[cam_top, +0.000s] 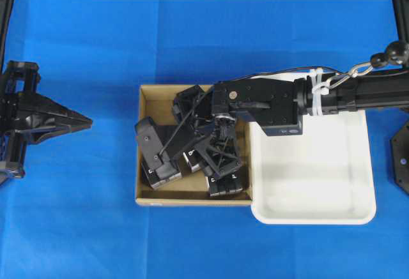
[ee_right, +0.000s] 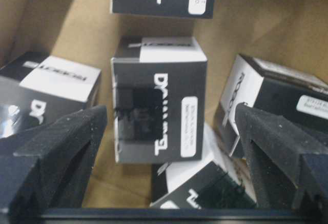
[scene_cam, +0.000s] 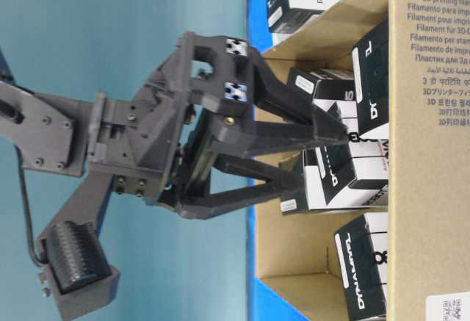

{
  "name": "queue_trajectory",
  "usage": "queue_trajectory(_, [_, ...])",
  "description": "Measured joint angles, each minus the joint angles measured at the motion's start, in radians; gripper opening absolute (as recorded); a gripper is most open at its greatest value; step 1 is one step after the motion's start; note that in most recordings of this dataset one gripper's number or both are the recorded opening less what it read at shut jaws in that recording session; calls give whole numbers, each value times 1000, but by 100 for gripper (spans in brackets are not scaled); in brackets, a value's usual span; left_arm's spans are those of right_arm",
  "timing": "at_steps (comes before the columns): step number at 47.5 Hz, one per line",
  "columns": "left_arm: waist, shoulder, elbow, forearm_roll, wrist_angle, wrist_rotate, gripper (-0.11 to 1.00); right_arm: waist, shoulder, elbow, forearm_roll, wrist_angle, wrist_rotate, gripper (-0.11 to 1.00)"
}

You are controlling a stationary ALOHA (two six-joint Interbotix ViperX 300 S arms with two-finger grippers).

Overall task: Pick a box that is randomly placed inside the cardboard box.
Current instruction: 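Close the right gripper around the black DYNAMIXEL box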

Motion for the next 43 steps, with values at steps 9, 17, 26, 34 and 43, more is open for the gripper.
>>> queue_trajectory(9, [0,8,0,0,0,0,-6,0,6,15,0,-28,0,99])
queue_trajectory(17, [0,18,-2,-2,-2,0,-6,2,17,31,0,-46,0,99])
queue_trajectory(26, [0,29,-3,0,-3,-2,-6,3,28,44,0,-81,0,98])
queue_trajectory(34, [0,31,-5,0,-5,-2,-7,3,29,51,0,-95,3,97])
queue_trajectory(43, [0,31,-6,0,-5,-3,-7,5,26,51,-2,-92,6,69])
